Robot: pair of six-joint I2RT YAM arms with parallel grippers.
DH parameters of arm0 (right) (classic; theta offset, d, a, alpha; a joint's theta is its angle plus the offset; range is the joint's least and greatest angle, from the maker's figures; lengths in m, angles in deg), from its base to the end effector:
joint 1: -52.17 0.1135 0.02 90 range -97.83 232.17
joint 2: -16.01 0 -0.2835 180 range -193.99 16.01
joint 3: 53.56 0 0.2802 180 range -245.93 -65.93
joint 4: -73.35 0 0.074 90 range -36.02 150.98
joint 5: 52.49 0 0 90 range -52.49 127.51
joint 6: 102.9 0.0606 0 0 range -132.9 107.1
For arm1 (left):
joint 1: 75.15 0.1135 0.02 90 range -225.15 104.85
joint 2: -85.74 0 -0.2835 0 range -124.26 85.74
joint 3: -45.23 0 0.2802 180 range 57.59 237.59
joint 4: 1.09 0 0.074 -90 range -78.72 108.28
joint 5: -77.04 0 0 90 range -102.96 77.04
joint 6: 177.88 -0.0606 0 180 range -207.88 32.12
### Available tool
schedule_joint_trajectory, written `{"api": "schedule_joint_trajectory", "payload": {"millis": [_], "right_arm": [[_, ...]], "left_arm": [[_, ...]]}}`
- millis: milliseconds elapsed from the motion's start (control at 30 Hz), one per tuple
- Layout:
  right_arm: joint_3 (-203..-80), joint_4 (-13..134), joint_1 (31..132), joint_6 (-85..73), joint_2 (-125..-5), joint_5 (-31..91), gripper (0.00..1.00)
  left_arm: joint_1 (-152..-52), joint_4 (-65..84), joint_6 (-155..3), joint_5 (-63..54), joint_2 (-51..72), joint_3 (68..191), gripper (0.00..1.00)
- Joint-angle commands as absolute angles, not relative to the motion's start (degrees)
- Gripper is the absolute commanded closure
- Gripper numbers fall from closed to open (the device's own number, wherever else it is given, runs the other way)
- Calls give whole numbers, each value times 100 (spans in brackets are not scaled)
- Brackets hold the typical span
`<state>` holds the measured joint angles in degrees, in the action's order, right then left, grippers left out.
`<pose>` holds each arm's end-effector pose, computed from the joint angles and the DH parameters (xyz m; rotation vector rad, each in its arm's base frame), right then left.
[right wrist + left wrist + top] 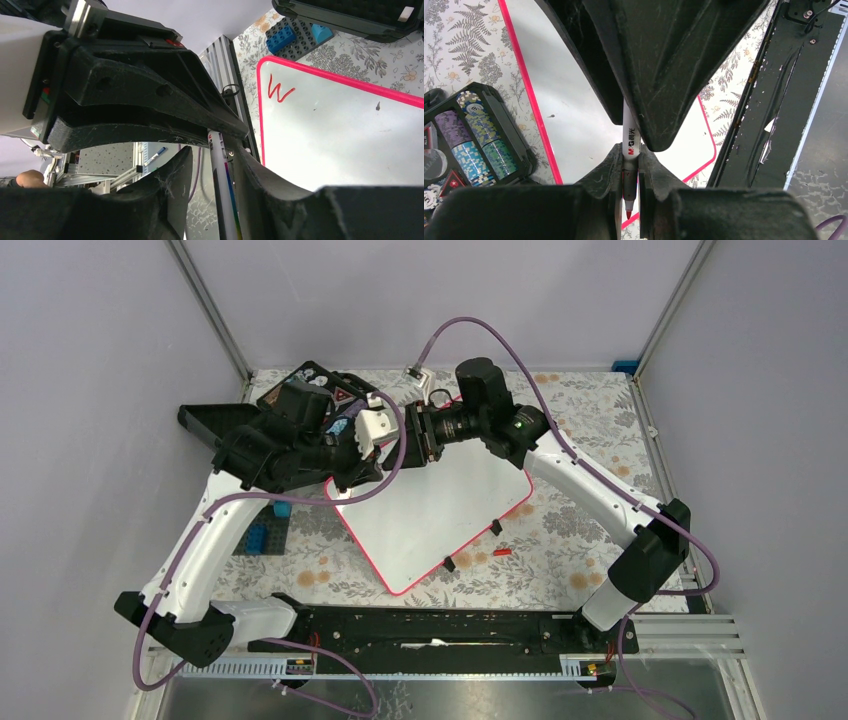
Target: Write a sentence on the whiteboard
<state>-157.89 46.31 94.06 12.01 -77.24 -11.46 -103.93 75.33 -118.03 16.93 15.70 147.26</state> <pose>0.2825 0.3148 0.4191 -0.9517 1.8325 1.5532 0.2057 -0.1474 0.4398 1.3428 1.8576 -0.5965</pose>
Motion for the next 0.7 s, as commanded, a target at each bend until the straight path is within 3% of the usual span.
{"api": "schedule_joint_trajectory", "payload": {"millis": [0, 133, 367, 433, 467, 567, 600, 667], "right_arm": [[-15913, 4909, 9405, 1321, -7520, -1227, 60], [-15905, 4942, 9402, 1347, -7533, -1289, 62], [-15874, 4940, 9425, 1327, -7524, -1461, 98], [-15877, 4889, 9421, 1250, -7511, -1455, 100], [-15904, 4833, 9419, 1185, -7502, -1426, 100], [-16007, 4644, 9333, 946, -7466, -1297, 100], [-16040, 4621, 9256, 900, -7456, -1276, 100], [-16074, 4608, 9045, 848, -7462, -1287, 100]], "left_arm": [[-10363, 7455, -11822, 1883, 1524, 14965, 100], [-10371, 7462, -11841, 1886, 1525, 14967, 100], [-10363, 7373, -11705, 1765, 1499, 15000, 100], [-10348, 7345, -11638, 1704, 1514, 14993, 99], [-10322, 7340, -11546, 1661, 1512, 15027, 85], [-10075, 7545, -11447, 1966, 1547, 15264, 27], [-9937, 7600, -11412, 2164, 1570, 15333, 17], [-9596, 7649, -11302, 2542, 1630, 15421, 10]]}}
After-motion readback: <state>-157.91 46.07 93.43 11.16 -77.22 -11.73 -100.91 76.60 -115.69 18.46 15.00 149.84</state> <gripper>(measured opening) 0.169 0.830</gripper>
